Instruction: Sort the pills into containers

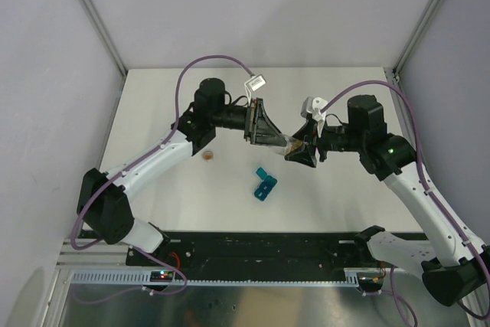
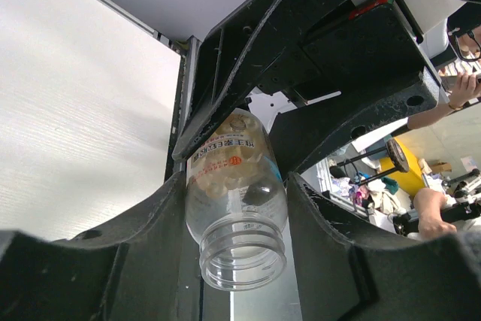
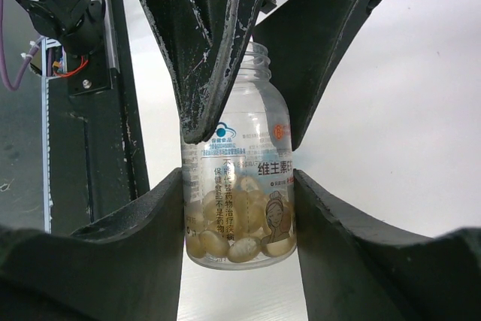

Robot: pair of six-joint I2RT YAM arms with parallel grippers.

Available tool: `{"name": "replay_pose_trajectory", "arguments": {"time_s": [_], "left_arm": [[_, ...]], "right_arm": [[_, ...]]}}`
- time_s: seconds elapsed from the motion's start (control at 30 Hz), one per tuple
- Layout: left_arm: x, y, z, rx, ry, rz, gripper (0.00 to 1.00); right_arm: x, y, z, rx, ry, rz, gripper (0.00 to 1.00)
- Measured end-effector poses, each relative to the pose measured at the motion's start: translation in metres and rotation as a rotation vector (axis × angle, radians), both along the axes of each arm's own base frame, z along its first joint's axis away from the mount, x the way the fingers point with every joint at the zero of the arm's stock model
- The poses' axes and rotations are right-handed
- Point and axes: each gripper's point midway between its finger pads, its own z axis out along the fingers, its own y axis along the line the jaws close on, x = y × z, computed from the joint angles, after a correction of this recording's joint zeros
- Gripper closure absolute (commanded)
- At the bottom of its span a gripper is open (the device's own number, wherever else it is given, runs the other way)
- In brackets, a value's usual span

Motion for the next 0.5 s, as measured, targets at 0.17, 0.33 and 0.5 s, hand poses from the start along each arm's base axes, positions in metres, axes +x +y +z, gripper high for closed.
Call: {"name": "replay_pose_trajectory", "arguments": {"time_s": [0.17, 0.33, 0.5], "left_arm": [[0.0019, 0.0013, 0.0, -0.001, -0.002, 0.004, 0.16], [0.0063, 0.0059, -0.0011, 0.005, 0.002, 0.021, 0.02], [0.0057, 0.0098, -0.0027, 0.021, -0.013, 0.034, 0.02]], "right_arm": [[0.0004, -0.0001, 0.0002, 0.0, -0.002, -0.001, 1.0], [0.0033, -0.0022, -0.0007, -0.005, -0.003, -0.016, 1.0], [0.0047, -0.0029, -0.001, -0.008, -0.005, -0.024, 1.0]]}}
